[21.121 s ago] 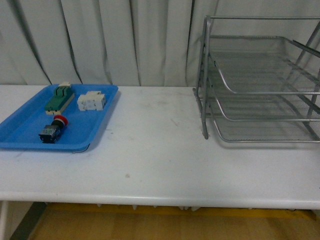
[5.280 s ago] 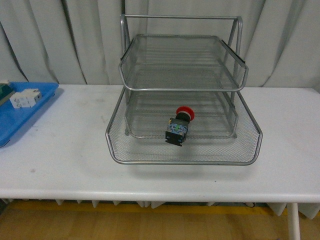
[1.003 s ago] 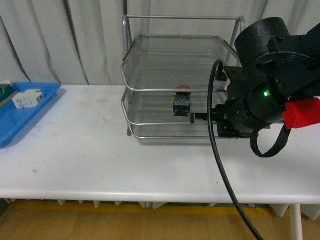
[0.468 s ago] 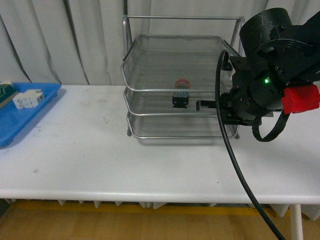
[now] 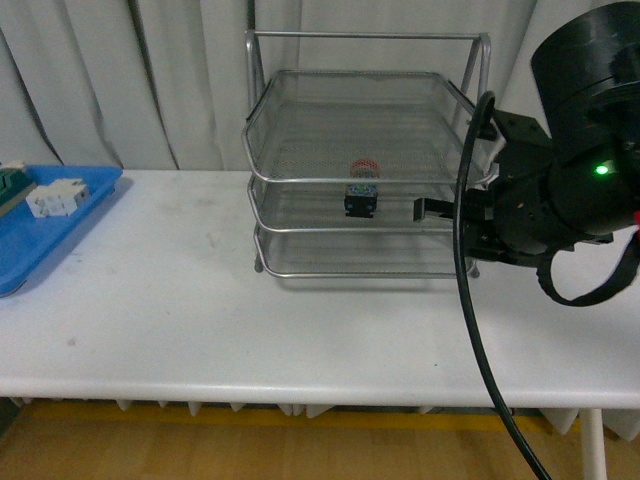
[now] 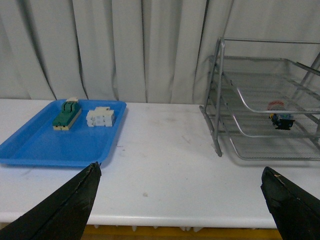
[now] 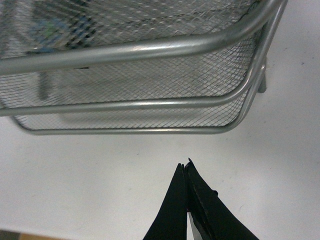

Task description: Place button on rack with both arms

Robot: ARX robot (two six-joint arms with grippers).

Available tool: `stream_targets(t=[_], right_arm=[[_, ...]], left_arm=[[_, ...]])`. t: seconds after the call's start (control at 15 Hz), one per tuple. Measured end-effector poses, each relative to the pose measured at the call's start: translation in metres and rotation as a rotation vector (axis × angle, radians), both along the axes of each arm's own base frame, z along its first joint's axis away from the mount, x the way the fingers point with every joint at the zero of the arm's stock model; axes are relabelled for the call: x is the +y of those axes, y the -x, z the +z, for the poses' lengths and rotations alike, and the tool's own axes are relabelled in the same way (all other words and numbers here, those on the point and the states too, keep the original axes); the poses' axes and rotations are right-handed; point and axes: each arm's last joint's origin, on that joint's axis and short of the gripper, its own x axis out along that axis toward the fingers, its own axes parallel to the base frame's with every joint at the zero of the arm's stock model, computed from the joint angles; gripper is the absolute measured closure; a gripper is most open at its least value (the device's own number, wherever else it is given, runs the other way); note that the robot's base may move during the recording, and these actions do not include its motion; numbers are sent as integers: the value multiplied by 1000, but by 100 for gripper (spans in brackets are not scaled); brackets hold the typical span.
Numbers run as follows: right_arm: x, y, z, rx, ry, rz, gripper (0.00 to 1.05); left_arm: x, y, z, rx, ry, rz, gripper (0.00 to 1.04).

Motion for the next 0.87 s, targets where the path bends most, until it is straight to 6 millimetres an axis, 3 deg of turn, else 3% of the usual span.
stream_targets(t=[0.13, 0.2, 0.47, 0.6, 0.67, 0.74, 0.87], right_arm=[[-12, 29, 16, -64, -102, 5, 103], [-28, 49, 25, -110, -149, -17, 103], [-109, 144, 57, -311, -317, -169, 103], [-153, 185, 50, -678, -102, -276, 103], [-164, 212, 28, -724, 24, -247, 103], [-163, 232, 14, -717, 91, -235, 103], [-144, 240, 29, -809, 157, -165, 103]], left_arm=[[0, 0, 0, 0, 0, 0, 7], [0, 0, 0, 0, 0, 0, 7], [0, 0, 0, 0, 0, 0, 7], [0, 0, 0, -1, 0, 0, 7], [0, 0, 0, 0, 0, -1, 7], [0, 0, 0, 0, 0, 0, 7], [0, 0, 0, 0, 0, 0, 7]])
